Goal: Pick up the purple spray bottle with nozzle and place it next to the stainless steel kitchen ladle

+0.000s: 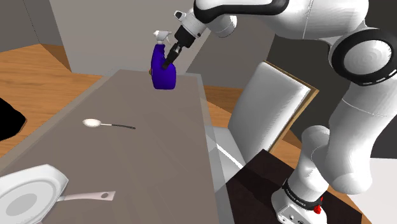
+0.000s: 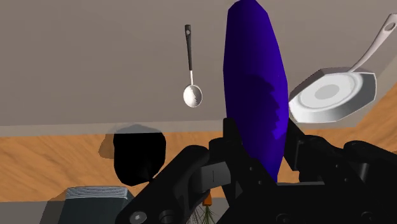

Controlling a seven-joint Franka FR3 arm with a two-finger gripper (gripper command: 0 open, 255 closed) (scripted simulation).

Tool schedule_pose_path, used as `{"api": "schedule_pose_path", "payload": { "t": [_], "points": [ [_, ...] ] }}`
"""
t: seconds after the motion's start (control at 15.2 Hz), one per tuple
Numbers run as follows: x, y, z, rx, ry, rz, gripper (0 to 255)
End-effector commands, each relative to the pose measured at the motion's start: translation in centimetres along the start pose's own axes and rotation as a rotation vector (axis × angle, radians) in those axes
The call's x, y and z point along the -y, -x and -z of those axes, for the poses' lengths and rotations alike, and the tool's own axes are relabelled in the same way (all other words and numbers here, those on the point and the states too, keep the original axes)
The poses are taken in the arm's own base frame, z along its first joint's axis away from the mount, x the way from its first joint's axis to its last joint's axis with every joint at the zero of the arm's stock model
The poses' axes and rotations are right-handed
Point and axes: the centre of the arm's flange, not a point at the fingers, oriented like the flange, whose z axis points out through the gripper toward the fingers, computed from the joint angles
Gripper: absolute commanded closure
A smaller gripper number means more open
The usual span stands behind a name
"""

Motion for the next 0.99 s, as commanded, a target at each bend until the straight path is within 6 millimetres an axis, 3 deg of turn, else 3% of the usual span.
{"api": "schedule_pose_path", "payload": {
  "t": [0.0,0.79,0.92],
  "points": [
    [0.6,-2.2,-1.1,-0.001,0.0,-0.001,255],
    [5.7,-14.8,-9.1,-0.001,0.0,-0.001,255],
    [6.0,-15.3,-10.0,-0.001,0.0,-0.001,255]
  ]
}}
